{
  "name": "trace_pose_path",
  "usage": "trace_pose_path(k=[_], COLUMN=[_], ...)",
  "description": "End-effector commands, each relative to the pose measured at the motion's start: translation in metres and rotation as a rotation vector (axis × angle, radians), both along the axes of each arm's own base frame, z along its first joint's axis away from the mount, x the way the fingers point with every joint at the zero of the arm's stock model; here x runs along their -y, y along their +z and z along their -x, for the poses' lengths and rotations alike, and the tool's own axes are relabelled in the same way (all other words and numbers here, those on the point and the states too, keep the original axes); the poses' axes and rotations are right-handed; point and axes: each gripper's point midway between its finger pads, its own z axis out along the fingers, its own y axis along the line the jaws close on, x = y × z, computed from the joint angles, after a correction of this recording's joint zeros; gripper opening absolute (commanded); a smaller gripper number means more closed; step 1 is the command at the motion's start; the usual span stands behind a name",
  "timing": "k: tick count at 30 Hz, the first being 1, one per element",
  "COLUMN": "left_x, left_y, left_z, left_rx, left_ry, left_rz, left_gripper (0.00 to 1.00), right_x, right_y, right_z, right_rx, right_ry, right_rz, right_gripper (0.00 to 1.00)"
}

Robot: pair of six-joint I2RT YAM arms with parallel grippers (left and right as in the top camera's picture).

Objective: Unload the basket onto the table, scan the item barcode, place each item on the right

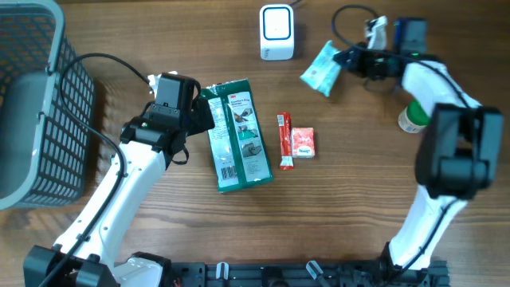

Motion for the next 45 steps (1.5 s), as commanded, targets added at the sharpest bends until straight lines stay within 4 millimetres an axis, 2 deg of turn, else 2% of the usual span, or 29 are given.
trace_pose_path(k=[1,4,9,14,15,17,19,23,30,37,45], left_x=[-0.003,-0.003,-0.003,-0.003,-0.003,-0.003,-0.003,-0.003,-0.003,-0.003,-0.003], left_y=[0.003,0.003,0.003,0.003,0.003,0.003,0.003,0.003,0.003,0.003,0.003], left_z=[-0.003,-0.003,-0.003,-0.003,-0.003,-0.003,-0.003,-0.003,-0.003,-0.003,-0.003], left_rx=[0.010,0.010,0.010,0.010,0.010,0.010,0.010,0.010,0.010,0.010,0.010], left_ry=[0.001,0.001,0.001,0.001,0.001,0.001,0.001,0.001,0.001,0.001,0.001], left_rz=[-0.011,-0.011,-0.011,-0.011,-0.011,-0.011,-0.011,-0.011,-0.011,-0.011,-0.011], left_gripper=[1.00,1.00,1.00,1.00,1.00,1.00,1.00,1.00,1.00,1.00,1.00], right_x=[-0.024,-0.030,-0.052,-0.088,-0.110,-0.126,-0.136,-0.139,-0.142,-0.153,-0.162], right_y=[0.087,0.109,0.142,0.169,0.185,0.189,0.186,0.157,0.108,0.109,0.108], right_z=[0.011,0.010,-0.010,-0.029,-0.032,-0.034,-0.038,-0.057,-0.076,-0.076,-0.070], right_rx=[0.338,0.454,0.675,0.880,0.985,1.054,1.096,1.114,1.125,1.191,1.155], right_ry=[0.194,0.219,0.185,0.115,0.087,0.093,0.104,0.106,0.078,0.045,-0.104], right_rz=[0.138,0.263,0.575,0.912,1.072,1.212,1.324,1.557,1.685,1.739,1.530], right_gripper=[0.04,0.04,0.04,0.04,0.04,0.04,0.04,0.04,0.04,0.04,0.04])
